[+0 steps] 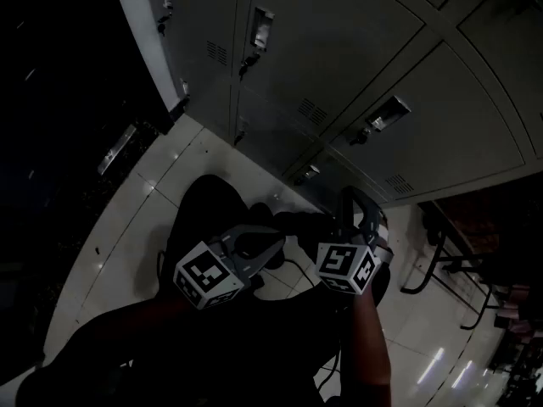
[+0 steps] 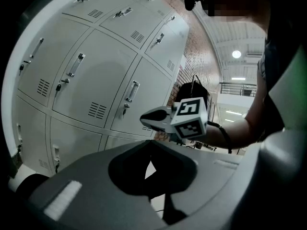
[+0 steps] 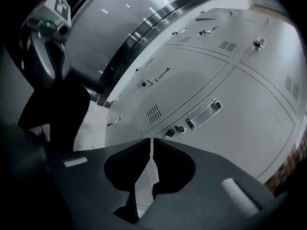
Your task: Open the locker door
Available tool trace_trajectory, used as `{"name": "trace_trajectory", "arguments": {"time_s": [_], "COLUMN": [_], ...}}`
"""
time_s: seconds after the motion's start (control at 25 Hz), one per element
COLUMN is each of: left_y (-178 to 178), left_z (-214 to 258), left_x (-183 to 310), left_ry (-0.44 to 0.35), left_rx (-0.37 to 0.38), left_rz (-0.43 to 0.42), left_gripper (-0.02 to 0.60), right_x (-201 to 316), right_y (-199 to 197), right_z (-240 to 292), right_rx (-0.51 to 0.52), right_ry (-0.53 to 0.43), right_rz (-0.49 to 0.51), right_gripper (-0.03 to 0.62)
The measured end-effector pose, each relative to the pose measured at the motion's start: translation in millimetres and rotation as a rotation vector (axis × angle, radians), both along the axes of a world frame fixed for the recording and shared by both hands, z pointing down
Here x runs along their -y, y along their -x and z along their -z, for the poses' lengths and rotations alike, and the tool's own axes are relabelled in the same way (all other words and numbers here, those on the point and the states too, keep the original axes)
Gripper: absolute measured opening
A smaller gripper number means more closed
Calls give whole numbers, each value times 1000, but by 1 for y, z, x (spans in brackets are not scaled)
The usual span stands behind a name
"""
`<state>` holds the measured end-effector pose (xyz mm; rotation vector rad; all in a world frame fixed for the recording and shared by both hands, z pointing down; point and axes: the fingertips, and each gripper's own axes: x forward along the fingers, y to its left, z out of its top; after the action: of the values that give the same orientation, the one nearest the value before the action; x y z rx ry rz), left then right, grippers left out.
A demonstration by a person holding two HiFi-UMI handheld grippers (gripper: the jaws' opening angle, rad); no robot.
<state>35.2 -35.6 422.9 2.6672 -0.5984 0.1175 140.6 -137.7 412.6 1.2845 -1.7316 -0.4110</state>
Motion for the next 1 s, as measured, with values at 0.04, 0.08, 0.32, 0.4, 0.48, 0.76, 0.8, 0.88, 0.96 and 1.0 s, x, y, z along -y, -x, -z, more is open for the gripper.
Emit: {"name": "trace_trajectory", "arguments": {"time_s": [0.04,0.08,0.32,0.4,0.48,0.76,0.8,0.88,0.96,1.0], "left_y": [2,4,14,16,16,19,20,19,18,18], "left_z": [0,1,5,4,5,5,4,4,5,5], "left_x": [0,1,6,7,7,12,12,11,10,10], "left_ry": [0,-1,0,5,7,8,8,8,7,6], "left_rx": [0,-1,-7,-9,-13,-13,-12,-10,-12,-12], "left_rz": [0,0,13,16,16,24,24,23,22,22], "left_gripper": [11,12,11,11,12,12,11,12,11,12], "right_x": [11,22,72,85,95,109,109,108,103,99], "right_y": [-2,-4,-20,-24,-30,-32,-31,-29,-26,-24], "right_z": [2,5,17,15,8,5,7,8,10,10], "right_rx": [-52,-104,-438,-539,-607,-674,-676,-681,-689,-690], "right_ry": [-11,-23,-98,-107,-95,-116,-125,-141,-159,-166], "right_rz": [-3,-6,-19,-14,-19,-36,-38,-34,-25,-21], "right_gripper": [28,32,58,75,98,39,37,34,34,34]}}
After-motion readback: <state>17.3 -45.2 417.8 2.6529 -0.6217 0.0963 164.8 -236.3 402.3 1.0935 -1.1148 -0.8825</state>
